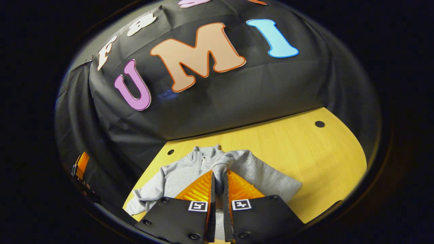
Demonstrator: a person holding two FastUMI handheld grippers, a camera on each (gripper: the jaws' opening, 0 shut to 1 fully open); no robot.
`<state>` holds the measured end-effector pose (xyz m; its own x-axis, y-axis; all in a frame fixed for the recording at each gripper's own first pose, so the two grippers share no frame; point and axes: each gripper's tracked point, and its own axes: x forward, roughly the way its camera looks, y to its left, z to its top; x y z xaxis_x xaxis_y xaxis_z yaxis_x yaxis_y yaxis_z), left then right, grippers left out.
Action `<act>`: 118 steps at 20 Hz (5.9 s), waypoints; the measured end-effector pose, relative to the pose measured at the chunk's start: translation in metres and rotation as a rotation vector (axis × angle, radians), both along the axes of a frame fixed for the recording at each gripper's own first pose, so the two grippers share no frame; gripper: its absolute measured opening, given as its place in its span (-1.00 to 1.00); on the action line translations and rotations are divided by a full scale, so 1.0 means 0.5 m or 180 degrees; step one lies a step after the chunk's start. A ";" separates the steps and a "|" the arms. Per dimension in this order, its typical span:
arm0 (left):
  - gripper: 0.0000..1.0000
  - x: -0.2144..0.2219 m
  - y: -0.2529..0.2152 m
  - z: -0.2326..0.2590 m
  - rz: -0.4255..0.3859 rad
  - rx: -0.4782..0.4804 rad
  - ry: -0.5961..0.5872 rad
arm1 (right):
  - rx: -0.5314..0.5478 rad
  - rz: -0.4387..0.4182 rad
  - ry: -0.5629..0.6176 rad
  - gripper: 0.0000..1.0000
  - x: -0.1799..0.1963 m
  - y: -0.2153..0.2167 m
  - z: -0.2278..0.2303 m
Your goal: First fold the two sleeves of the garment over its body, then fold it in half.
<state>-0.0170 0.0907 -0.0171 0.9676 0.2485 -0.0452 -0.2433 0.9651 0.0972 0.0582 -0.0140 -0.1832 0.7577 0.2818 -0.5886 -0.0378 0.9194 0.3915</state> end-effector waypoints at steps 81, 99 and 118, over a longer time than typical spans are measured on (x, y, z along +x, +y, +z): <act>-1.00 -0.313 0.278 -0.641 0.1098 -0.1559 0.2458 | -0.0728 0.0626 -0.0286 0.92 -0.005 0.195 -0.084; -1.00 0.079 0.146 -0.384 -0.0026 -0.1129 0.1756 | -0.0898 0.0042 -0.0235 0.92 -0.097 -0.004 -0.045; -1.00 0.257 -0.413 -0.276 -0.1697 -0.0840 0.1620 | -0.1103 -0.0429 -0.0132 0.92 -0.249 -0.172 -0.027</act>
